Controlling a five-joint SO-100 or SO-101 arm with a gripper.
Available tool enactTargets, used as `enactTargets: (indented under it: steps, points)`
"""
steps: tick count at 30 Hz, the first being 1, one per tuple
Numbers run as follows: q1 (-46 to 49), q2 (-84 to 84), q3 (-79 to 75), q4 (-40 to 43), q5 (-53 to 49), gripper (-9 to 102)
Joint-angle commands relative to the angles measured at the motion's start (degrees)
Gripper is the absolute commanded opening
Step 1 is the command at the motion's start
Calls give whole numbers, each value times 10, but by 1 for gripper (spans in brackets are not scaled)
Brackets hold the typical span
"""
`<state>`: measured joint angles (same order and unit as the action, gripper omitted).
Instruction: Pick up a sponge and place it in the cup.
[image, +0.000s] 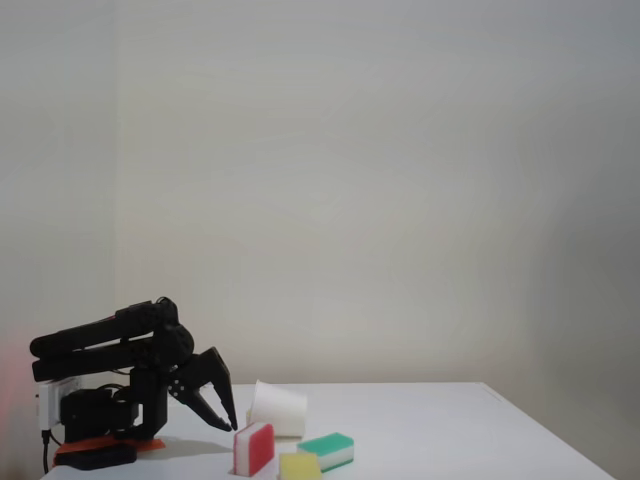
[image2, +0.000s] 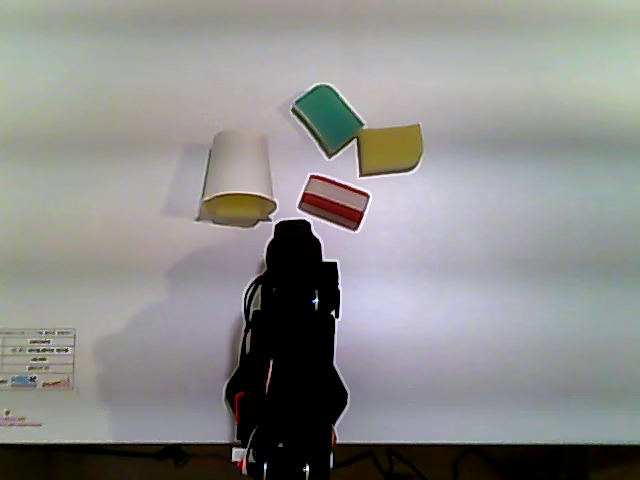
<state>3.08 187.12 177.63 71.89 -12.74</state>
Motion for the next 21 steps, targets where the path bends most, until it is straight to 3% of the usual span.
enactTargets:
  steps: [1, 21]
  points:
    - [9, 0, -5, 25, -6, 0]
    - [26, 0, -5, 68, -6, 0]
